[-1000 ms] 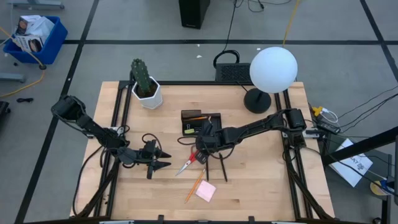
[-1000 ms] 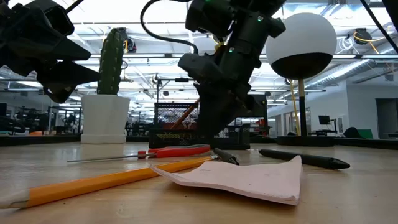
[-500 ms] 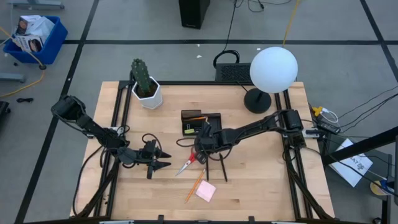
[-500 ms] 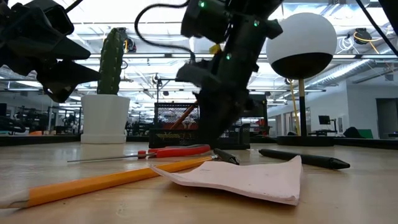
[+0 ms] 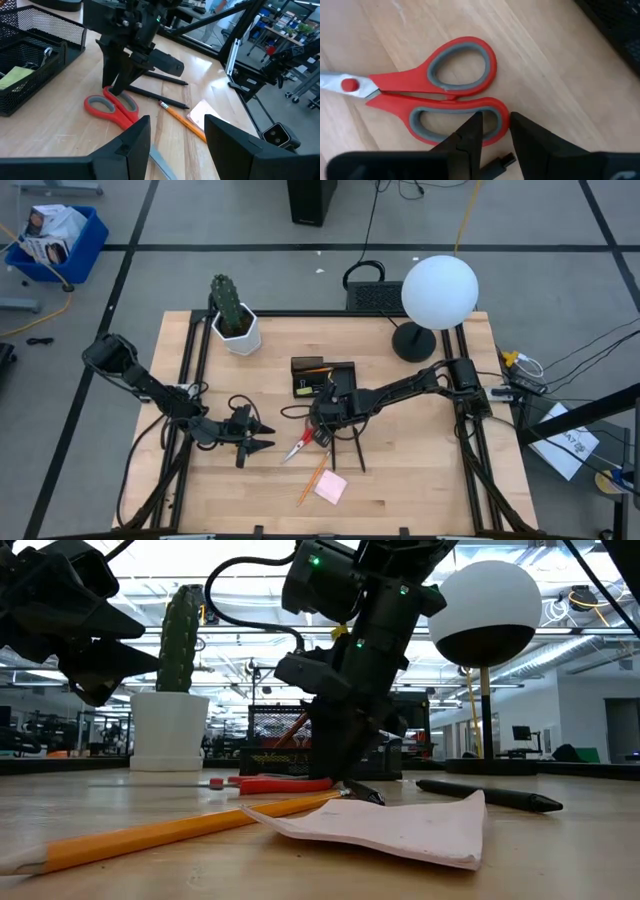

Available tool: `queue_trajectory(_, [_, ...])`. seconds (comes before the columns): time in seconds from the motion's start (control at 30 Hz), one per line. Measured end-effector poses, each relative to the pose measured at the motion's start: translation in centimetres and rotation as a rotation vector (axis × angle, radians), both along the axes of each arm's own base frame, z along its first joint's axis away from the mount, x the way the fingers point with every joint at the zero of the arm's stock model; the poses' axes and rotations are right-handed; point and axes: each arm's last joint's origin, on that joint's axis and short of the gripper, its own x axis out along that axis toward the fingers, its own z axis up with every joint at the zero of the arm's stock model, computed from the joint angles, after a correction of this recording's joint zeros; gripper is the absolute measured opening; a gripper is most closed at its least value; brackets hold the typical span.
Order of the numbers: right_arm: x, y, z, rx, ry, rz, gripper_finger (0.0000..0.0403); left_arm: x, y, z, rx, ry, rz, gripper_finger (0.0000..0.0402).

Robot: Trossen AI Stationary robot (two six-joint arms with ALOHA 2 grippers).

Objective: Pick and place office supplies into organizer
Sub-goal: Put the red scissors into the top left of the desk organizer

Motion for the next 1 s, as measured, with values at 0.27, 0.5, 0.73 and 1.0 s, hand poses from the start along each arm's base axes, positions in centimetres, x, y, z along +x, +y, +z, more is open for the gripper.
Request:
queue_trajectory(0.27, [-0.1,0.2,-0.1,-0.036,0.012,0.039,0.0015,0.0,0.0,-0.1,0.004,0.010,0.000,0.0189])
queue_trajectory(0.5, [-0.2,1.0,0.5,-0.131,-0.032,0.057,0.0013,0.0,0.0,-0.1,0.012,0.011,-0.002,0.0189])
queue_trajectory(0.73, [-0.3,2.1,1.5,-0.237,-0.085,0.114,0.0005,-0.1,0.1,-0.3,0.022,0.029,-0.002,0.0189])
queue_trajectory(1.0, [-0.5,2.9,3.0,-0.328,-0.130,0.139,0.0004,-0.1,0.1,-0.4,0.028,0.038,-0.001,0.0189])
